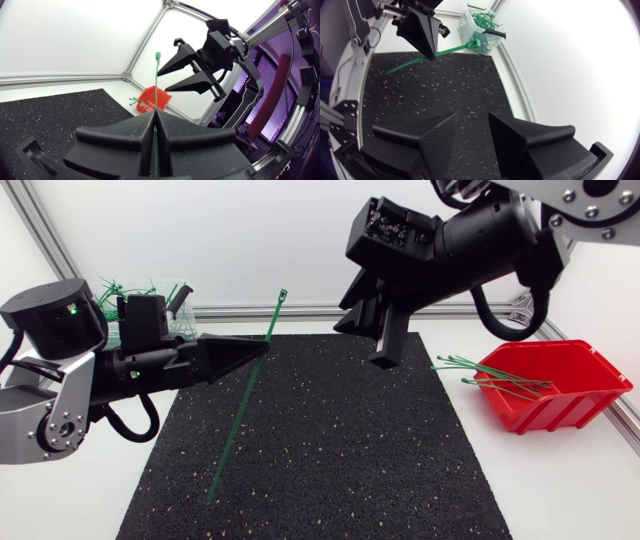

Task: Take a green cable tie from the red box, thread the tail through the head to close it, then place it in the transparent bin on the left.

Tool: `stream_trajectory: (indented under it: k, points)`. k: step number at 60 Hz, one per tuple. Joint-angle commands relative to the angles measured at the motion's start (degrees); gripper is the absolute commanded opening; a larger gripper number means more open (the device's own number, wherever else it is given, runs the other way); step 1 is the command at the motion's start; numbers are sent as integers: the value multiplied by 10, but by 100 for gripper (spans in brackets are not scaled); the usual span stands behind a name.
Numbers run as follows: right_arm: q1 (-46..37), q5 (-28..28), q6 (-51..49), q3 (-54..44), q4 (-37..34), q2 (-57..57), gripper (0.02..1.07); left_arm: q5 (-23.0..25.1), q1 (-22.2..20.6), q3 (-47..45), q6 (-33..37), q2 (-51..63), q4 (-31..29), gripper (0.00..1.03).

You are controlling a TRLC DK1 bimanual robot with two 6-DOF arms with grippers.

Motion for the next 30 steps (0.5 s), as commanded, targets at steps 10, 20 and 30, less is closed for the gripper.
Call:
stream_trajectory:
  k: [10, 20, 30]
  points:
    - [-59, -229, 153, 34, -97, 123, 49, -34, -22, -23, -53, 8, 52, 4]
    - [-48, -335, 153, 19, -81, 151, 48, -54, -36, -17, -63, 13, 62, 4]
    - [-25, -378, 187, 3, -20, 153, 48, -65, -40, -9, -69, 23, 68, 4]
